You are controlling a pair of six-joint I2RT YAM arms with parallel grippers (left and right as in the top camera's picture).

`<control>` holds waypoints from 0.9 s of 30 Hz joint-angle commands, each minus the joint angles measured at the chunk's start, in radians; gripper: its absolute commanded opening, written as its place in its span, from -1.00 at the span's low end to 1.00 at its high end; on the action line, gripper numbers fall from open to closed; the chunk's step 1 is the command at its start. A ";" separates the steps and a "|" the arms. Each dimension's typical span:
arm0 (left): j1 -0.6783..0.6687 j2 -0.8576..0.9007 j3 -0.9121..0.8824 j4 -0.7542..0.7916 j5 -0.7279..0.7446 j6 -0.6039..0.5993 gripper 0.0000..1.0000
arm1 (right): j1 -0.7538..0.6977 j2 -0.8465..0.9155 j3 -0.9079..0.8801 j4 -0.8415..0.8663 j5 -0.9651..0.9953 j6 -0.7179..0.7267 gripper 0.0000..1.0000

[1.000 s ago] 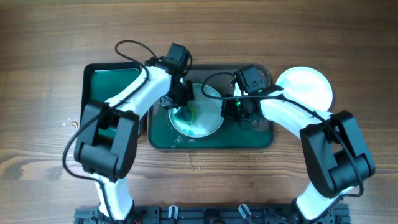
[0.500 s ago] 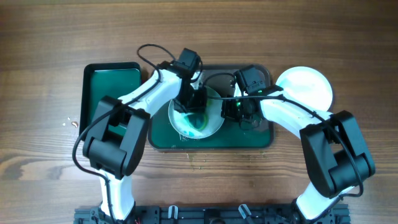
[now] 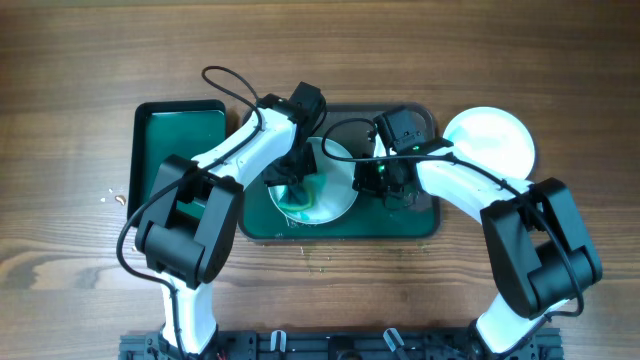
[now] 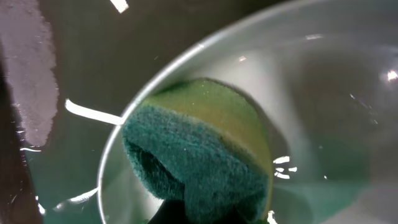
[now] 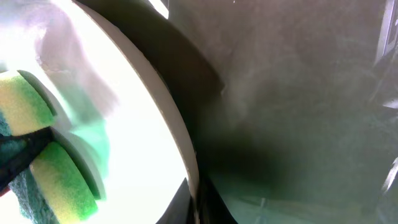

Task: Clean dirty plates on tray and stack at the side
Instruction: 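Scrub last plate with sponge in left gripper while right holds rim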

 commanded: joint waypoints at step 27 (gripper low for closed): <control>-0.048 0.019 0.000 0.117 -0.431 -0.173 -0.92 | -0.004 0.002 -0.009 -0.002 -0.012 0.014 -0.91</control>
